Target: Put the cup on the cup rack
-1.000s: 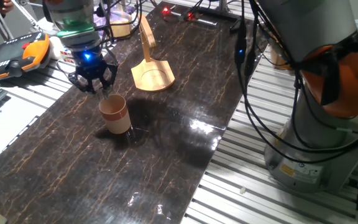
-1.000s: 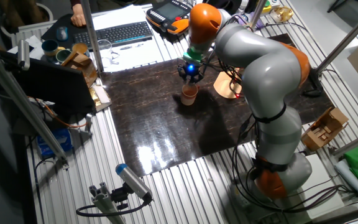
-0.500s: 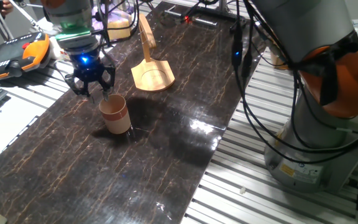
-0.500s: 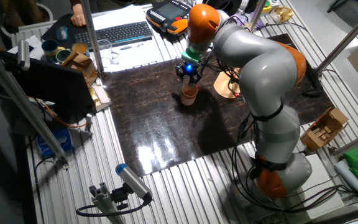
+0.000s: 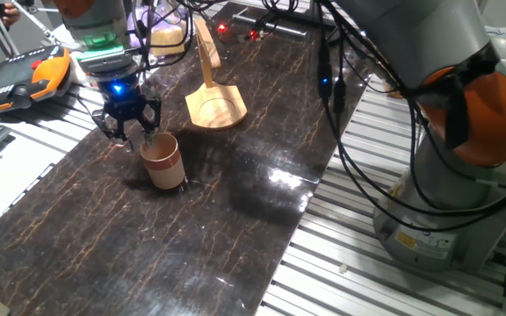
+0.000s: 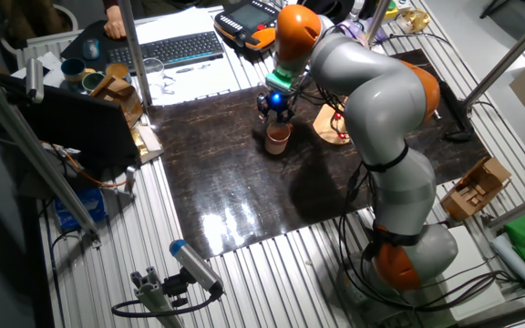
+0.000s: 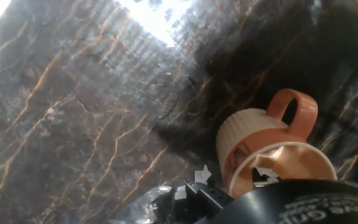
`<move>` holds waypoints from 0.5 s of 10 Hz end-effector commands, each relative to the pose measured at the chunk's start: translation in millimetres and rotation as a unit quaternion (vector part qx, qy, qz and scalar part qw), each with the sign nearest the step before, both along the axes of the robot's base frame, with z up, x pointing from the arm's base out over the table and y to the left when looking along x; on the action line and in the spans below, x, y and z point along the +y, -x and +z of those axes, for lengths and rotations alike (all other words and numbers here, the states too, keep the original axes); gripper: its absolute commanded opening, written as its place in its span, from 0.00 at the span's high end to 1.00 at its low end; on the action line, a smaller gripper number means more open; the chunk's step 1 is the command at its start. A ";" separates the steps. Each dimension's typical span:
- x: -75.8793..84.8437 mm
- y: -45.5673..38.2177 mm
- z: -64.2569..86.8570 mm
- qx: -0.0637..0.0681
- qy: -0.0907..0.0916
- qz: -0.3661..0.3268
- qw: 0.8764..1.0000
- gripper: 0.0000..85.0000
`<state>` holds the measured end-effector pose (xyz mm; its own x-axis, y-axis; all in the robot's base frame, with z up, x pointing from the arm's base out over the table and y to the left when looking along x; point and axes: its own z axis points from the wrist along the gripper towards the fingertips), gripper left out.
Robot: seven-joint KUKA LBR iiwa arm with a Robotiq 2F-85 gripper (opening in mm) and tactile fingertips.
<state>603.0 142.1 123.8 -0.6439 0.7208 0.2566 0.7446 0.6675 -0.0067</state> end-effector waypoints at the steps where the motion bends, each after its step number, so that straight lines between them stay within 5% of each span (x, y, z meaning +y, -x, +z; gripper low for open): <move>1: 0.9 1.2 -0.7 0.001 -0.001 -0.001 1.000 0.53; 5: 0.3 9.6 -6.5 -0.005 -0.004 0.004 1.000 0.54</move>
